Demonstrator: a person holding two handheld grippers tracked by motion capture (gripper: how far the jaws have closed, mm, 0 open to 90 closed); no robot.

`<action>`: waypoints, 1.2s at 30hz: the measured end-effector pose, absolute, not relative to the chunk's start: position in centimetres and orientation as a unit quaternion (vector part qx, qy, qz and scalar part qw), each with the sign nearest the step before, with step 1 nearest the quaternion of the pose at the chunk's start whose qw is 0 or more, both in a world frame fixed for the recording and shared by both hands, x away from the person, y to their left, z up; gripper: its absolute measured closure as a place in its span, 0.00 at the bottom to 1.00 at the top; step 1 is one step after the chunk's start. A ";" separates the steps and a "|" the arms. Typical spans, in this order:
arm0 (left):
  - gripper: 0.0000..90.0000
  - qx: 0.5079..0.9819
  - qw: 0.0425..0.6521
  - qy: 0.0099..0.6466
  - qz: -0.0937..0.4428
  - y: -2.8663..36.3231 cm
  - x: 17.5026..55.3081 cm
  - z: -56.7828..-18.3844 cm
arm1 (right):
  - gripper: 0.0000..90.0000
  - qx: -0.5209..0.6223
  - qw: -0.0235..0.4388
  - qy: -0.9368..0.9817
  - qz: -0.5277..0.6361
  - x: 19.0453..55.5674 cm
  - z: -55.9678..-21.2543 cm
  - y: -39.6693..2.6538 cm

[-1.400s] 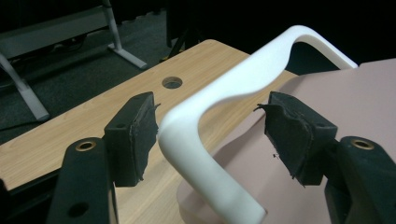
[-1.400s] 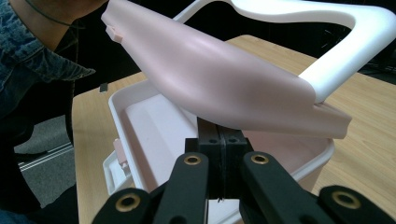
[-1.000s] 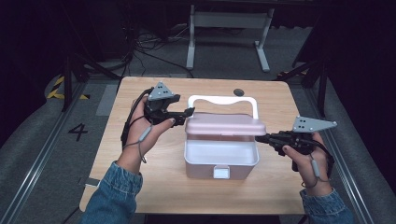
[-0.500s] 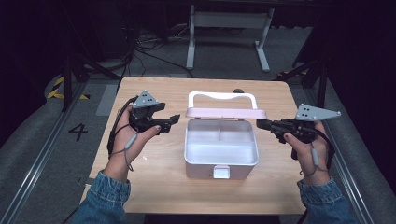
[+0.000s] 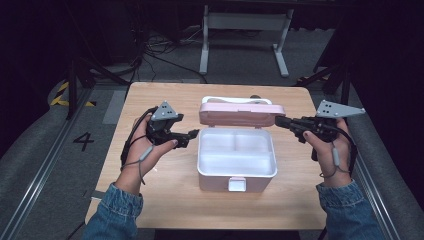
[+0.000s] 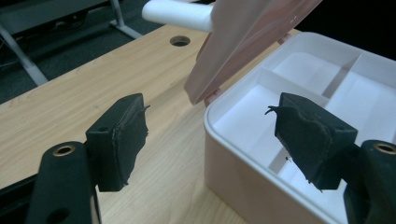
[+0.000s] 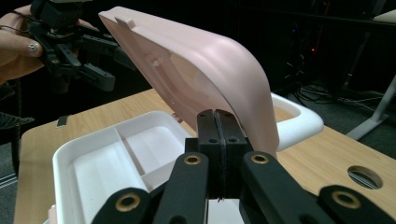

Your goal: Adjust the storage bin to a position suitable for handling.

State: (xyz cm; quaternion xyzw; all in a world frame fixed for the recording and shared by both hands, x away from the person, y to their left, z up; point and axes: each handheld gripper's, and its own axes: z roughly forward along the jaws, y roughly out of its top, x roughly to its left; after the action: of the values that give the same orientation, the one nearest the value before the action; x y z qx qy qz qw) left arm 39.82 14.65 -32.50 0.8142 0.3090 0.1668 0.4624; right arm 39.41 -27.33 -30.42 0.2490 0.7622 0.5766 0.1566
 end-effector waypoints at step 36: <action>0.48 0.775 0.535 0.264 0.207 9.9 43.2 -29.7 | 1.00 0.258 0.157 0.761 0.573 40.8 -29.5 -27.7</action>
State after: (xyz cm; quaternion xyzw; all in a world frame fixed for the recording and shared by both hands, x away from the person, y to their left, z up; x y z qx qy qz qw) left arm 43.18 9.95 -29.67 0.7753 0.2643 0.2069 0.5350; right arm 40.78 -27.70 -29.54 0.2583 0.7614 0.5735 0.1568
